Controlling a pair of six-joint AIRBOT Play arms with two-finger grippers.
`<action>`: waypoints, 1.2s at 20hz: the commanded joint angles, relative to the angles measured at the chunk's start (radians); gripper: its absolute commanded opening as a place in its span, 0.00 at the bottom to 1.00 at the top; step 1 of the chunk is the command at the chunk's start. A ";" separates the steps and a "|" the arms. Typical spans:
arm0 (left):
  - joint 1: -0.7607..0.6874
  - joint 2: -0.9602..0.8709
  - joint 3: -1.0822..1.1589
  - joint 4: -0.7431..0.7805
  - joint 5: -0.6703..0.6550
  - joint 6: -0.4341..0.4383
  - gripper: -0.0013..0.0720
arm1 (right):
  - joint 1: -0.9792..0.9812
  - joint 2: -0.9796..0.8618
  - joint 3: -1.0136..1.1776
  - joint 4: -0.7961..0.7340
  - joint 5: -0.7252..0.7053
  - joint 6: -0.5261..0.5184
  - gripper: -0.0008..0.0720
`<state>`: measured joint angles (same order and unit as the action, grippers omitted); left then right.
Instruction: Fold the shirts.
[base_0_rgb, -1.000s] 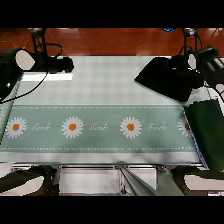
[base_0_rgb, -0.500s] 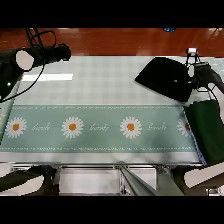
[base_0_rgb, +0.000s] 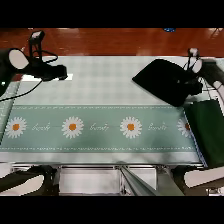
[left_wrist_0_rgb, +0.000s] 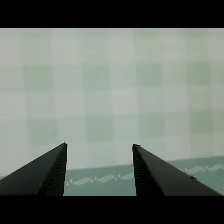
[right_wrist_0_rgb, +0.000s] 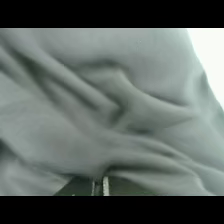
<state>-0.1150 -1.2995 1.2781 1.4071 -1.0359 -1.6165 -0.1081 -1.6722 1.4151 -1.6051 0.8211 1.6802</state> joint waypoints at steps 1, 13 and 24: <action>0.042 0.072 -0.006 0.000 -0.195 0.035 0.70 | -0.001 0.147 0.065 0.124 0.014 -0.087 0.04; 0.059 0.640 -0.467 -0.154 -0.045 0.060 0.70 | 0.327 0.528 0.447 0.294 0.189 -0.265 0.04; 0.059 0.695 -0.467 -0.143 0.023 0.060 0.70 | 0.740 0.369 0.079 0.454 0.292 -0.174 0.04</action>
<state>-0.0563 -0.6098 0.8135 1.2633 -1.0229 -1.5558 0.5365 -1.2480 1.6520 -1.2343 1.1687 1.4864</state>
